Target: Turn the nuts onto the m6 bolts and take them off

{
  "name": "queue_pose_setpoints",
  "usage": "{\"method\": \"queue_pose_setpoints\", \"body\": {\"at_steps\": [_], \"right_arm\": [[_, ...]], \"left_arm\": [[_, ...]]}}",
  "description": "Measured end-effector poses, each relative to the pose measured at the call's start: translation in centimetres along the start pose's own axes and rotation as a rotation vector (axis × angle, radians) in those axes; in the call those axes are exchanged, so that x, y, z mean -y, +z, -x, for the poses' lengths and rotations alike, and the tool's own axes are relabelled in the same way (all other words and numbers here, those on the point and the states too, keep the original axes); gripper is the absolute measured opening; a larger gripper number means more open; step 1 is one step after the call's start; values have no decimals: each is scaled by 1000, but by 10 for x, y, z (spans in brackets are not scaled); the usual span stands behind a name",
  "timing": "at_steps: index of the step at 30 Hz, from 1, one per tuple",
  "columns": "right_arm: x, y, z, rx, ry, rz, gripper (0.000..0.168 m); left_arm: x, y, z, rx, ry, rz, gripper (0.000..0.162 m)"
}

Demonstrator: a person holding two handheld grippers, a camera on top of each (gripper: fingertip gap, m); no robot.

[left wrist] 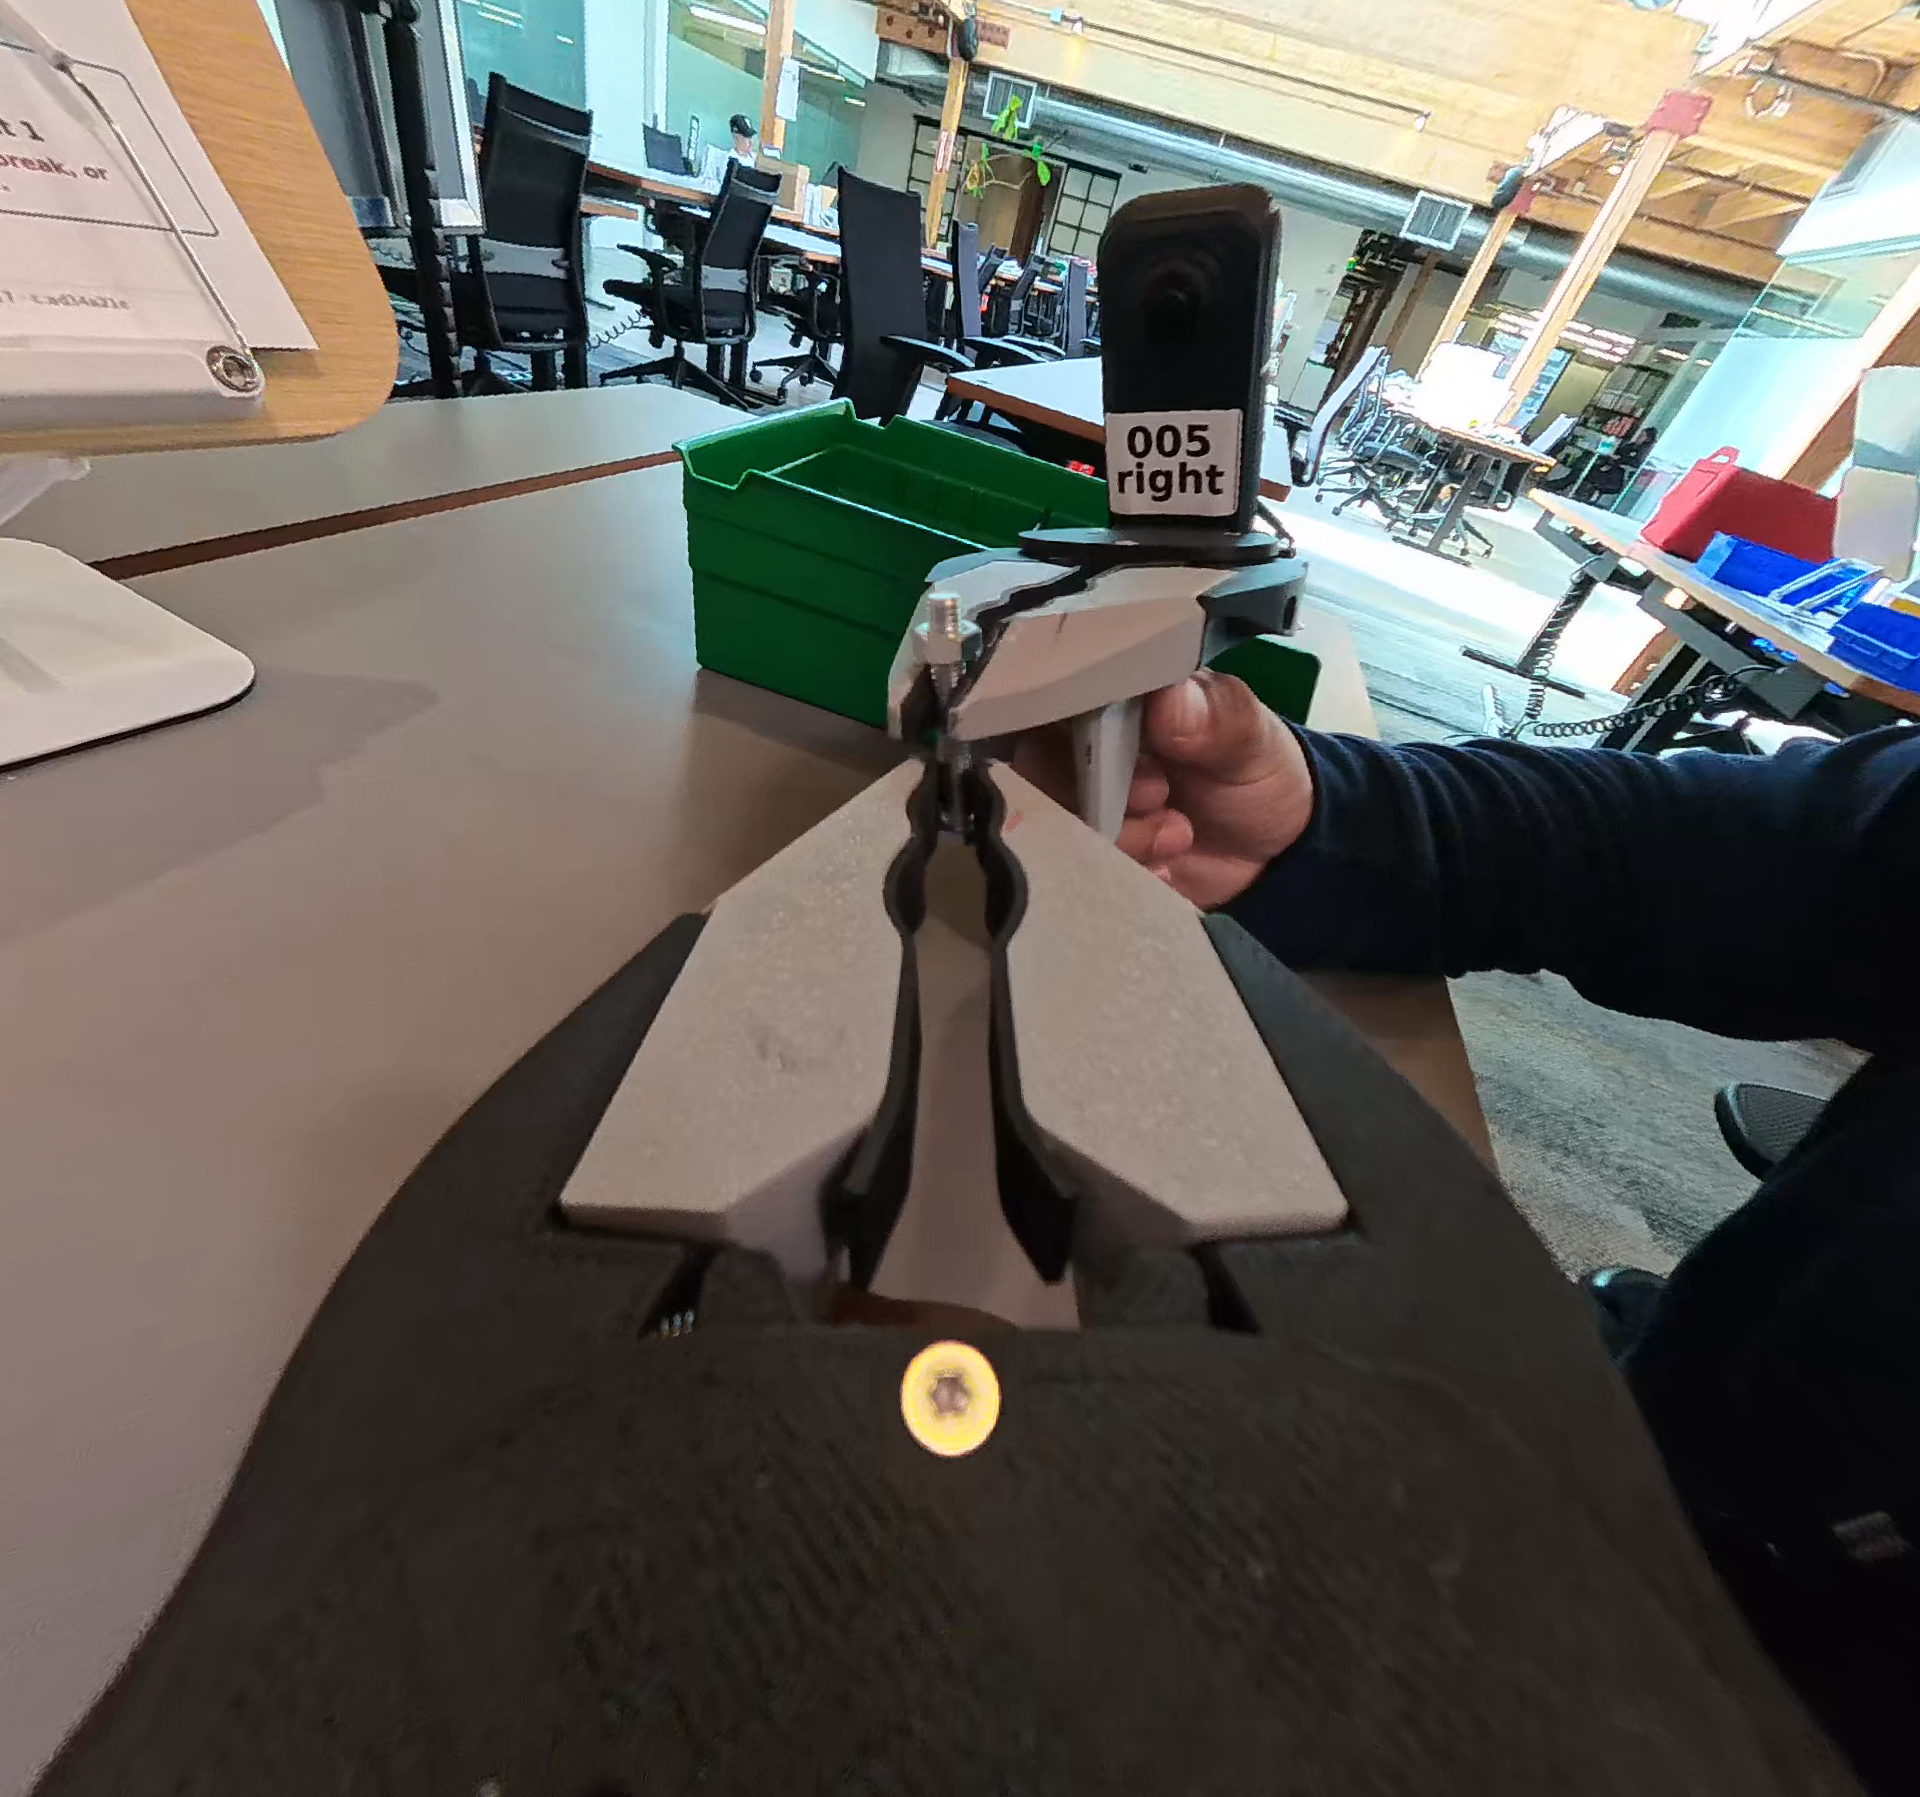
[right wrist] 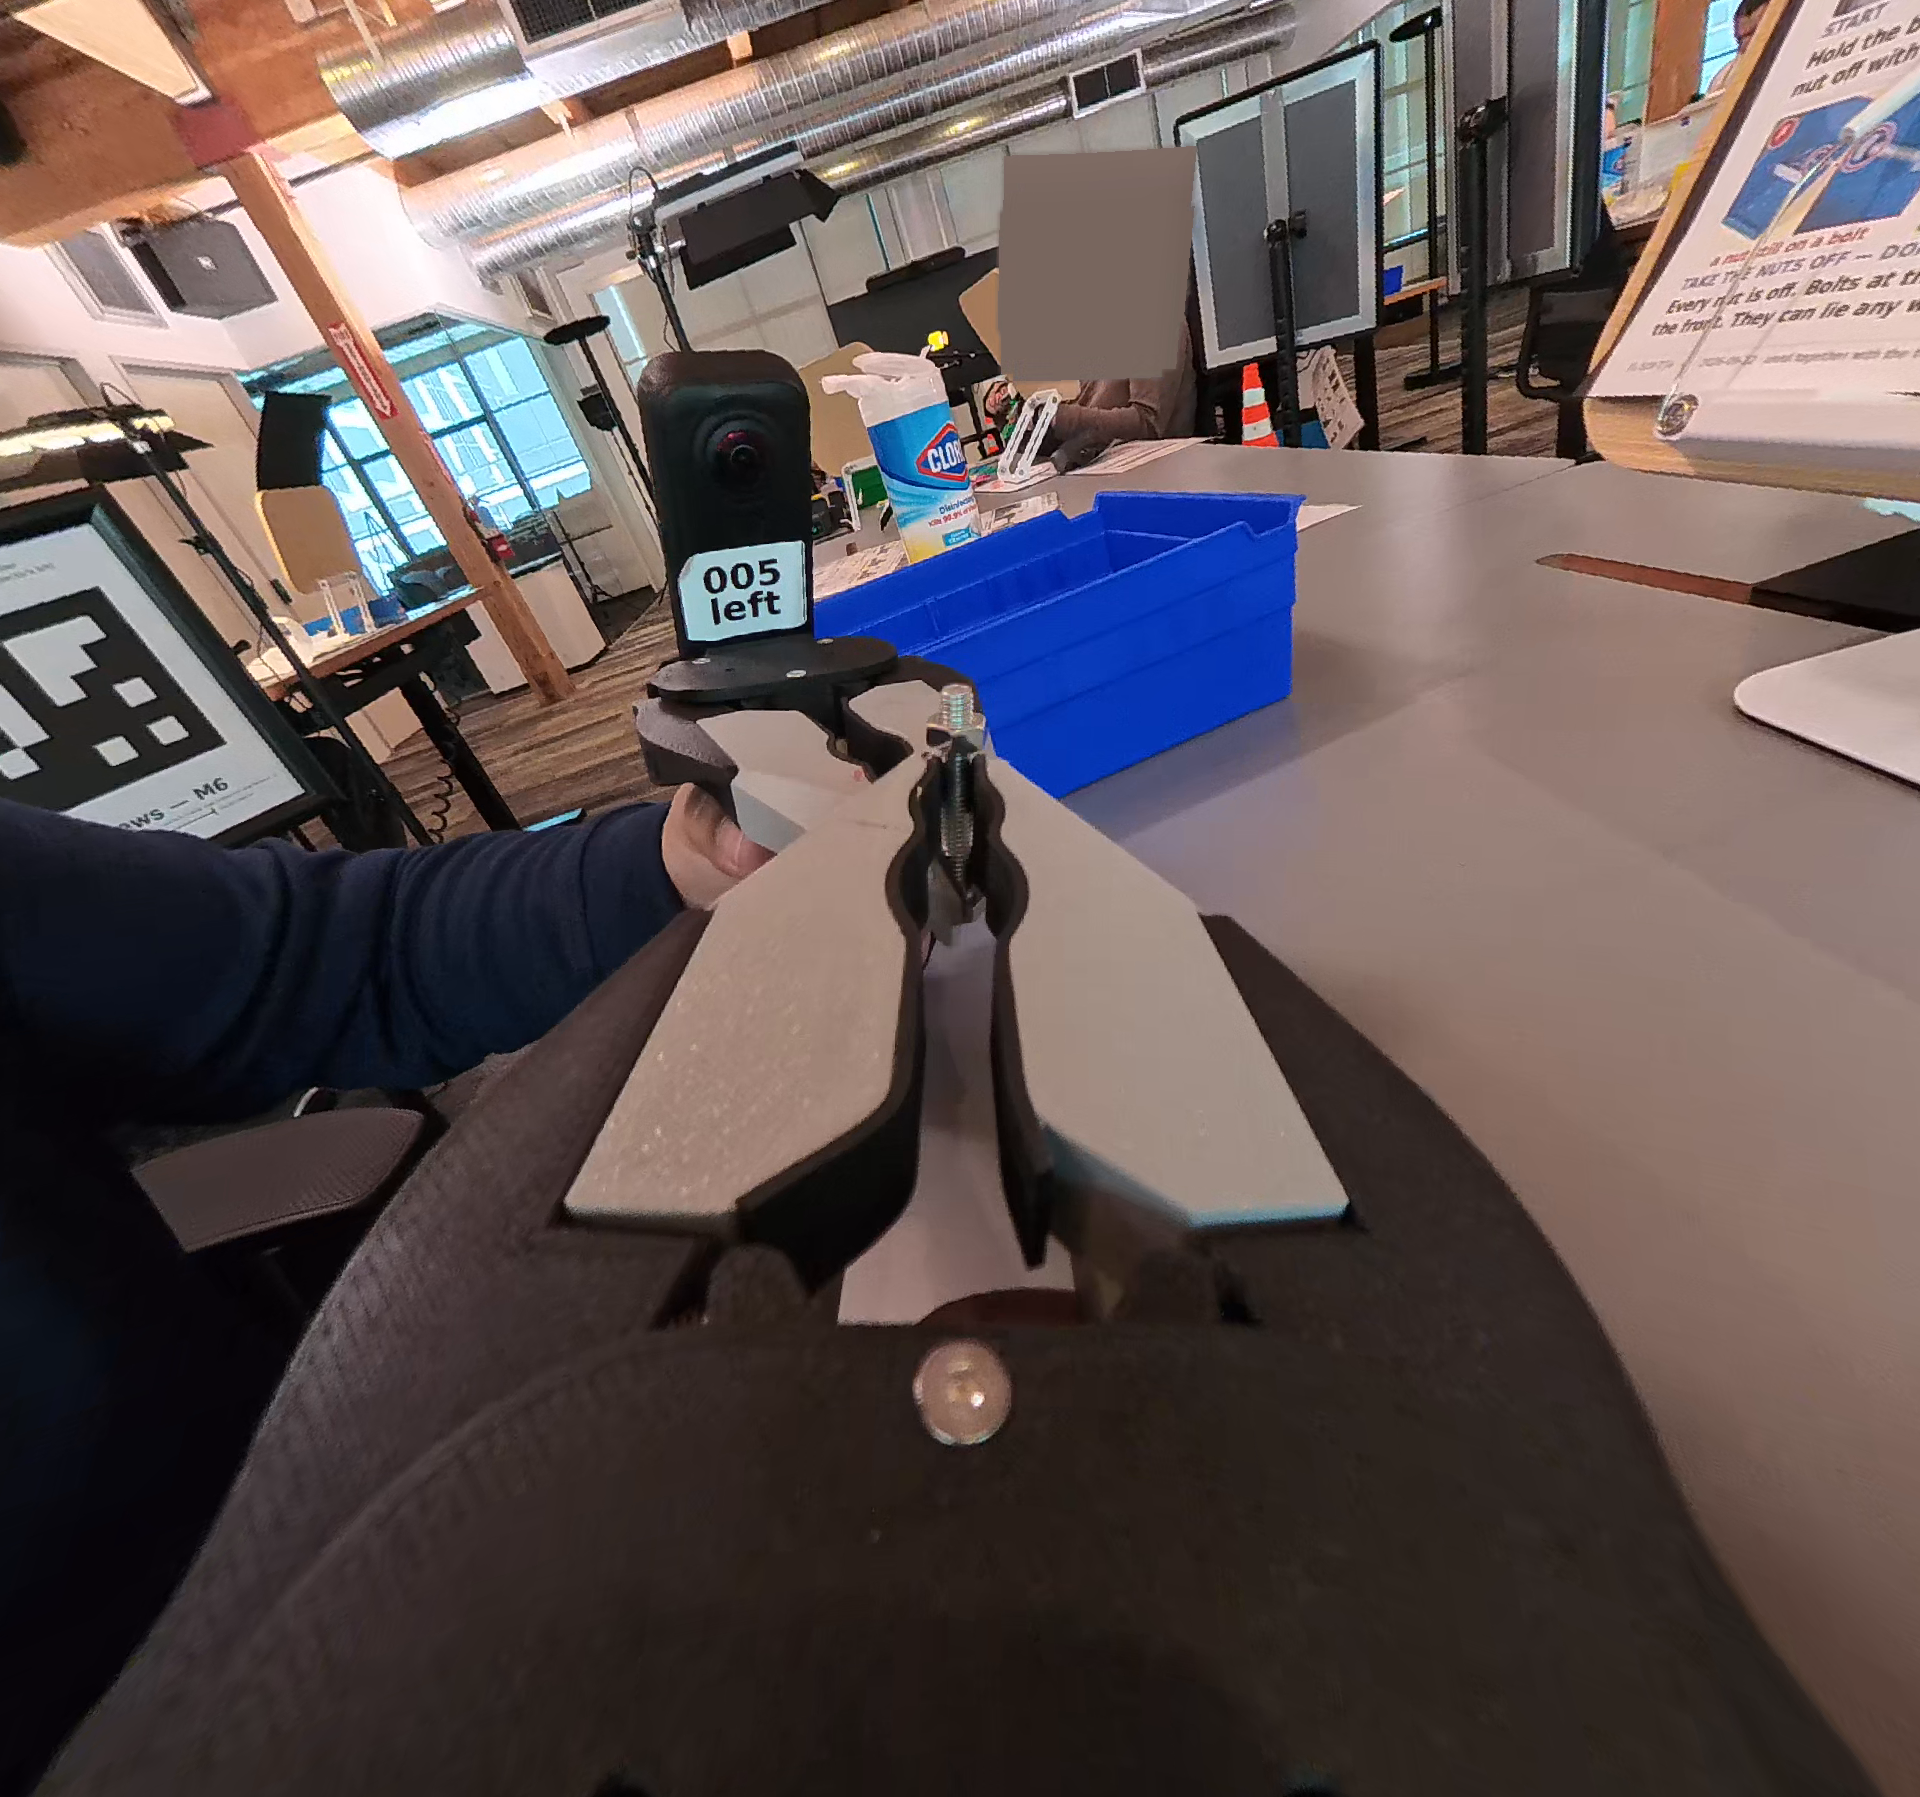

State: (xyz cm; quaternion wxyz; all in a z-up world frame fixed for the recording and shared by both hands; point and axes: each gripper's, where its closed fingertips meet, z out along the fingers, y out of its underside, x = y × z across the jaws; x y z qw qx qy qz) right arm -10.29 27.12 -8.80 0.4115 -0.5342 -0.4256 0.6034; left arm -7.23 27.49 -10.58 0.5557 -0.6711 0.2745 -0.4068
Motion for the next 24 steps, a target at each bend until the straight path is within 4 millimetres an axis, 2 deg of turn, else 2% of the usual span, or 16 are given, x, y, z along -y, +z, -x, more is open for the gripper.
{"method": "queue_pose_setpoints", "body": {"at_steps": [8,24], "right_arm": [[-7,1,-2,9,41,47,2],[-8,1,-1,-6,18,55,4]], "left_arm": [[-3,-2,1,-54,-98,17,3],[-9,-2,3,-3,-3,68,2]]}}
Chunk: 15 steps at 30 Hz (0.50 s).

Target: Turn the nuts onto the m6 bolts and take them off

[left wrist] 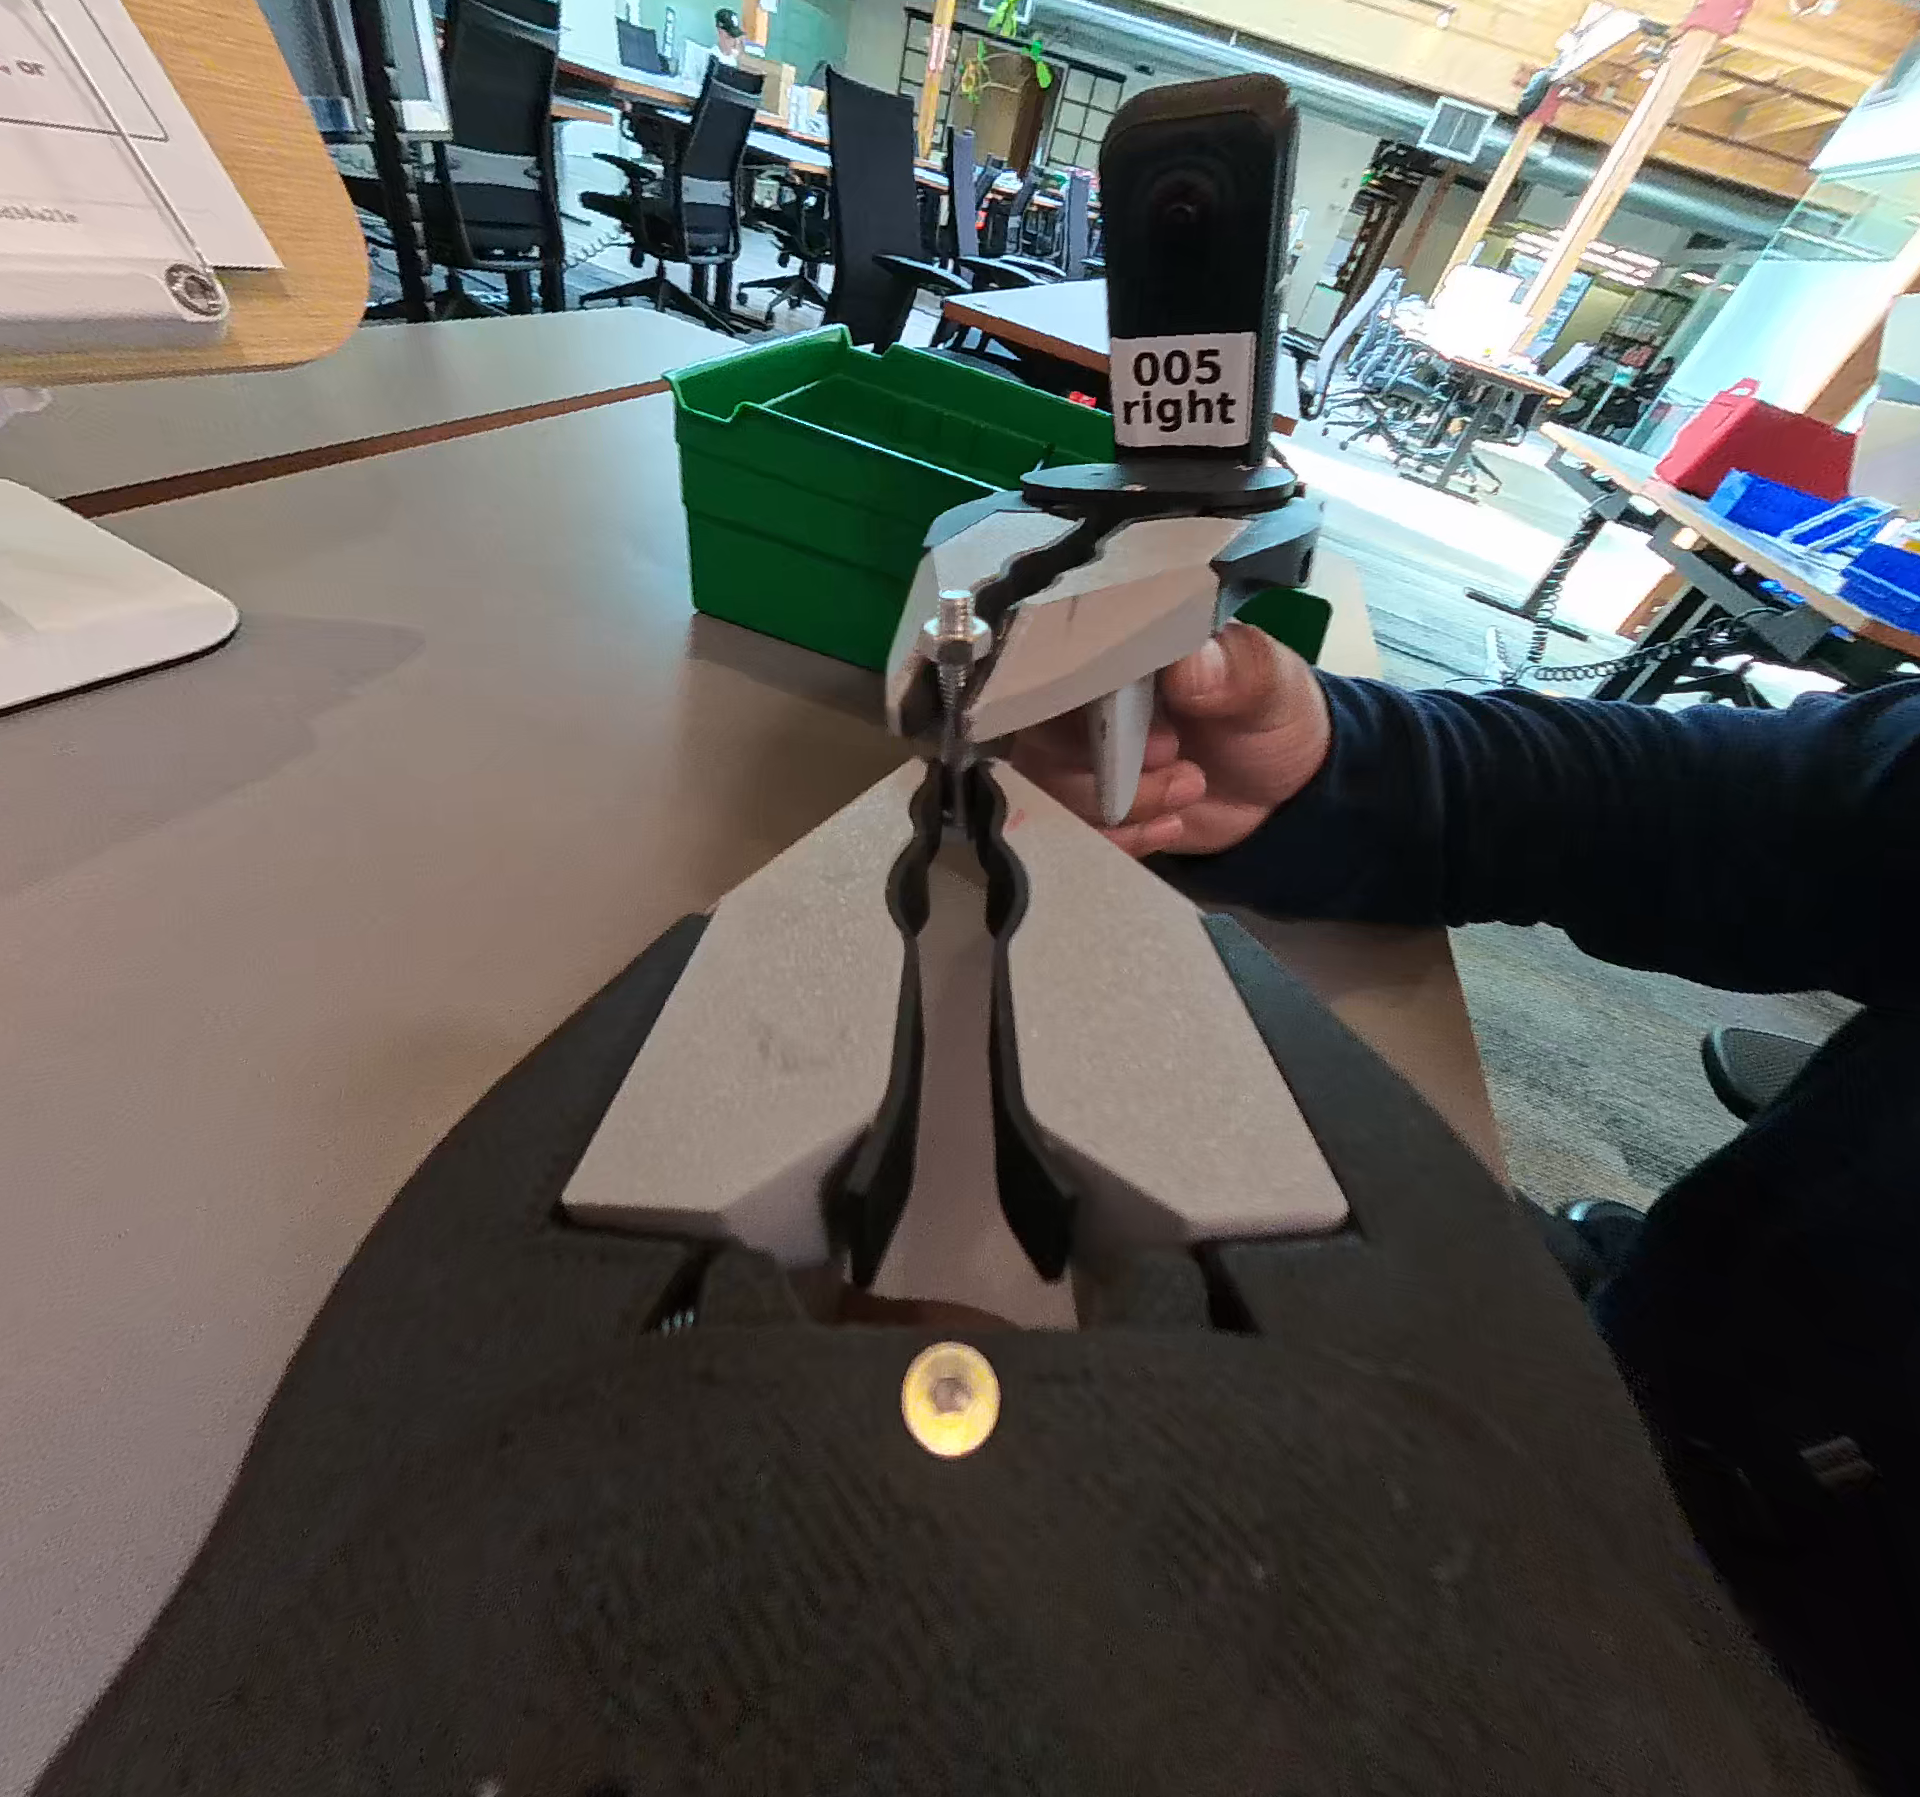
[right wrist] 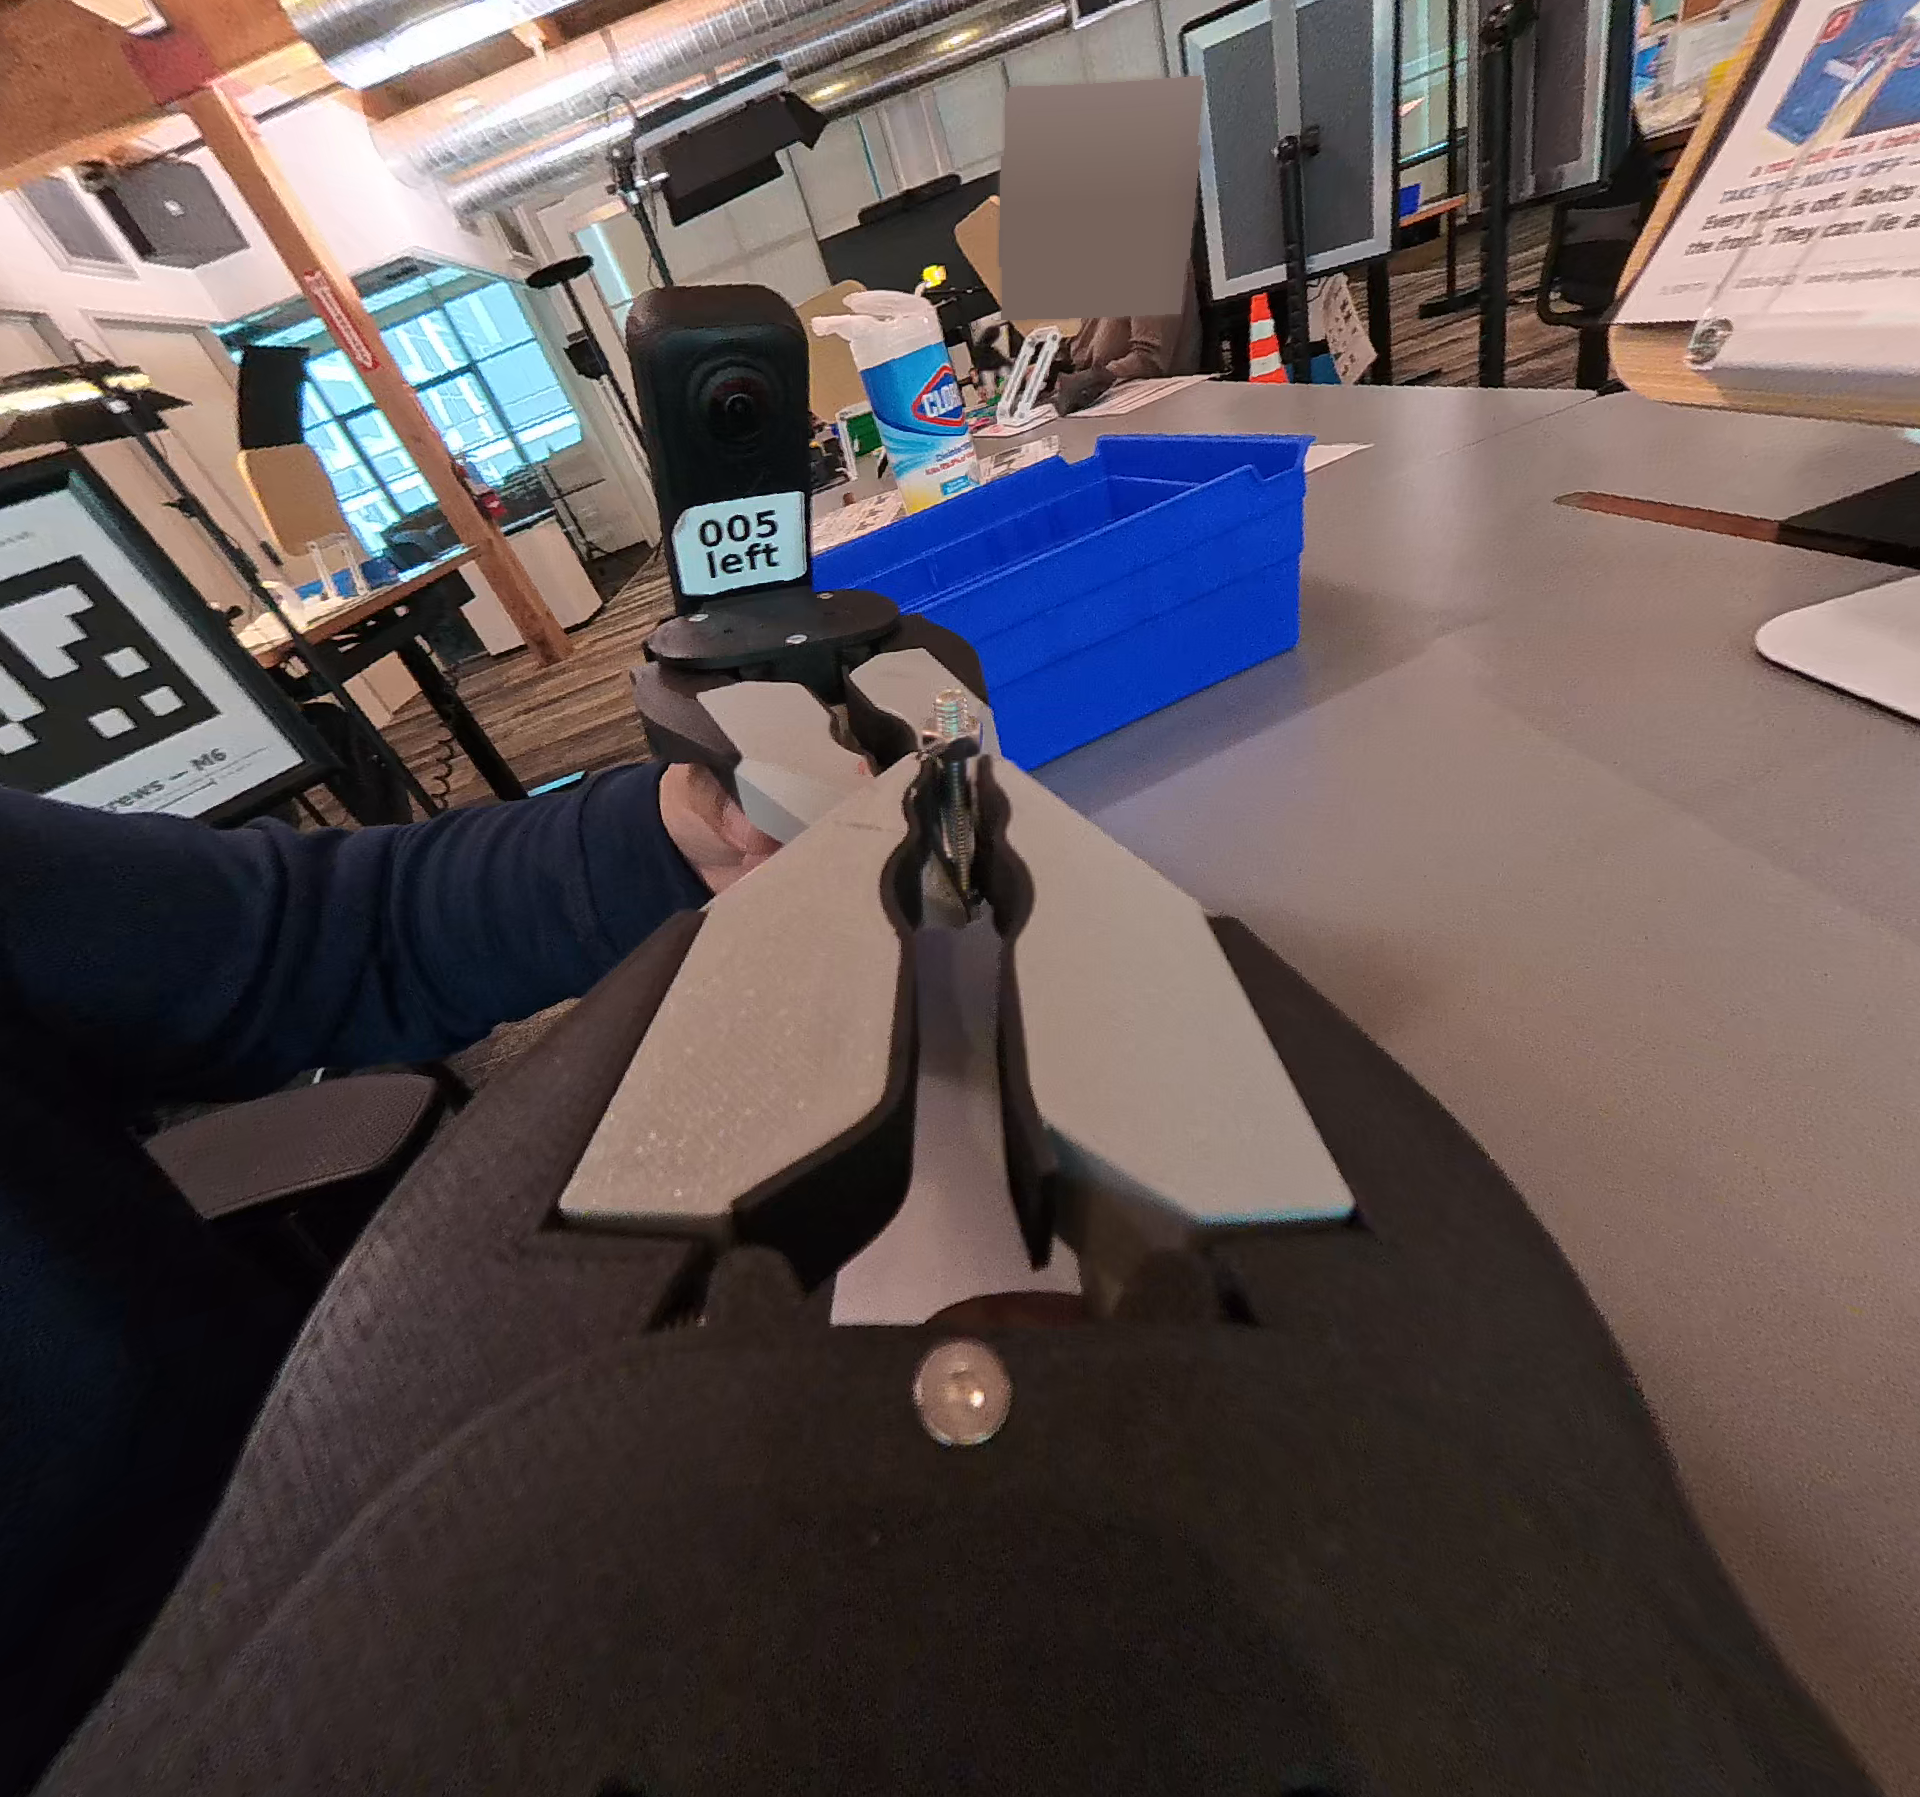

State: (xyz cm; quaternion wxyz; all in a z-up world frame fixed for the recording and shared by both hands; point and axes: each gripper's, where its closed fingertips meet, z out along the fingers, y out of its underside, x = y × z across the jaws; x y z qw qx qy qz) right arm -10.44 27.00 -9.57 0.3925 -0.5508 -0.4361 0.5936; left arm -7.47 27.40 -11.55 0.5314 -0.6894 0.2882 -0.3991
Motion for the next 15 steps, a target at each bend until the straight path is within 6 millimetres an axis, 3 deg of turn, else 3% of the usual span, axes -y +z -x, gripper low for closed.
{"method": "queue_pose_setpoints", "body": {"at_steps": [3,6,9,11,15], "right_arm": [[1,-1,-6,-48,-19,2,24],[0,1,-8,-80,-52,9,33],[-2,4,-4,-72,-67,17,32],[-2,4,-7,-97,-81,26,22],[9,-7,-16,-142,-77,-20,27]], "left_arm": [[-3,1,4,20,-2,8,2],[-6,4,1,10,13,18,2],[-10,8,-4,11,55,36,2],[-8,8,-5,25,86,28,2],[4,-2,6,66,76,-24,2]]}}
